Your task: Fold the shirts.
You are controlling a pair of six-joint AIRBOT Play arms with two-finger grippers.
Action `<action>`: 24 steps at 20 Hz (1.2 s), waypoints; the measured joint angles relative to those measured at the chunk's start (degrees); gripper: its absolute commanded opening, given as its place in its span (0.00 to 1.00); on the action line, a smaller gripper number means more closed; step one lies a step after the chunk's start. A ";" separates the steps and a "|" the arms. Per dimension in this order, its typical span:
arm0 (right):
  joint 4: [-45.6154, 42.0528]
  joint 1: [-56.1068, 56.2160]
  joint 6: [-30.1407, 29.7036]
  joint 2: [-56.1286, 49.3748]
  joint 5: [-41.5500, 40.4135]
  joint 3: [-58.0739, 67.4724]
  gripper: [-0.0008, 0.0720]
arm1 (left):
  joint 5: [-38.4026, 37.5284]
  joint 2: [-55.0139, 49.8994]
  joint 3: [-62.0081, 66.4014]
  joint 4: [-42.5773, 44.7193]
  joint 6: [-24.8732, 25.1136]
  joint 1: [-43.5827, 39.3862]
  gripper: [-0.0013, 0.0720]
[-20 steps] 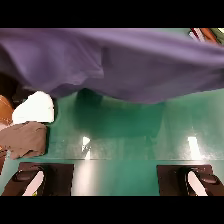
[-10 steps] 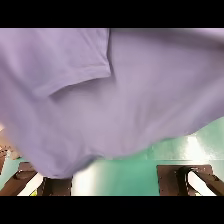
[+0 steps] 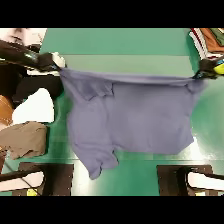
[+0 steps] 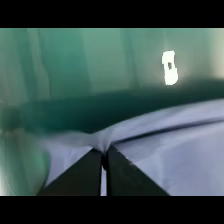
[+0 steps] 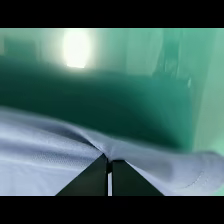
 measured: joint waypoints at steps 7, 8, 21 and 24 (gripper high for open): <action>0.55 0.70 -1.22 -15.89 -10.32 9.49 0.02 | 14.84 -12.76 6.78 0.87 1.62 -2.10 0.05; 0.50 0.70 -1.49 -17.07 -10.64 11.08 0.02 | 15.50 -13.29 7.30 0.92 1.90 -2.12 0.05; -2.40 0.72 -4.59 -9.55 -7.67 -9.25 0.03 | -0.96 -12.92 -5.44 6.58 2.95 -3.56 0.05; -2.64 0.76 -4.59 -8.72 -8.70 -13.33 0.46 | -0.11 -12.57 -9.01 7.32 2.21 -3.67 0.57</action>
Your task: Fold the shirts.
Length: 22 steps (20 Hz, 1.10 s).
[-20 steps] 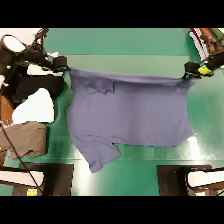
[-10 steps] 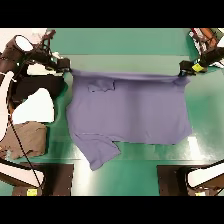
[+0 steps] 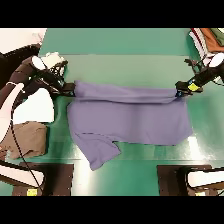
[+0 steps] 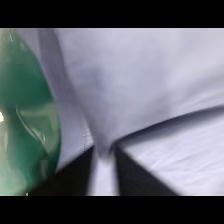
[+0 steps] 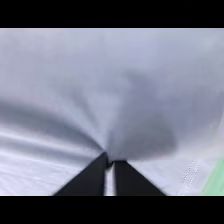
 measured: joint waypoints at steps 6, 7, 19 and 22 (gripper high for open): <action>0.74 -1.81 -0.07 7.13 1.64 -5.25 0.47 | -2.19 9.79 -5.68 5.49 -1.90 -0.04 0.57; 1.53 -2.54 -0.17 9.49 2.14 -7.10 0.47 | -2.69 12.76 -8.55 6.47 -2.47 -0.09 0.57; 10.71 -8.90 -2.03 29.53 1.03 -23.89 0.48 | 2.95 38.77 -53.88 -9.70 -5.90 -0.15 0.57; 10.99 -9.05 -2.08 31.04 0.92 -24.39 0.48 | 5.73 39.58 -57.35 -15.04 -4.46 -0.52 0.57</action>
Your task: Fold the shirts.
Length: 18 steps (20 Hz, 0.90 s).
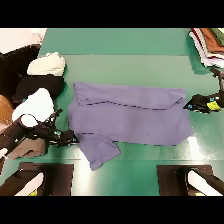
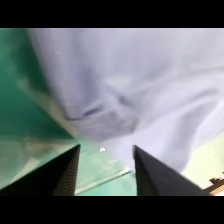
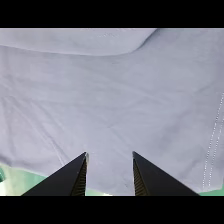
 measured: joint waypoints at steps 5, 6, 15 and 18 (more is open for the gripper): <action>0.00 -0.57 -0.02 1.92 0.37 -0.28 0.48 | 5.57 0.31 -1.84 -2.12 1.70 -5.05 0.05; -0.15 -1.31 -0.02 2.23 1.03 -0.42 0.48 | 5.79 0.33 -1.79 -2.34 1.73 -5.64 0.05; -6.80 -17.62 1.14 5.53 5.03 -19.12 0.70 | 2.95 3.13 6.54 0.92 0.83 -7.13 0.05; -4.31 -17.86 1.40 3.04 2.03 -24.79 0.68 | 2.40 3.34 7.93 1.20 0.79 -7.17 0.05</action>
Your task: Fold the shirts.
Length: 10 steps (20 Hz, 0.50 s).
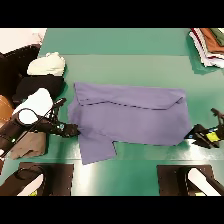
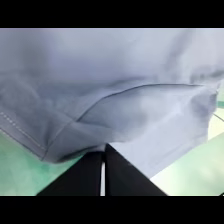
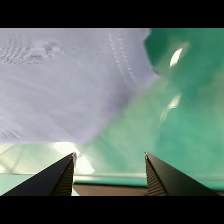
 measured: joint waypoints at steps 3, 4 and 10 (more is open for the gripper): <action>2.43 3.82 0.04 -3.39 -3.93 -2.03 0.40 | -0.17 0.09 0.55 0.52 -0.02 0.00 0.05; 2.78 5.35 0.07 -4.44 -4.83 -2.03 0.23 | -0.28 0.11 0.66 0.98 -0.04 0.00 0.05; -0.98 12.63 0.24 -3.32 -2.95 0.09 0.02 | -6.38 2.78 0.83 7.34 -1.60 0.00 0.05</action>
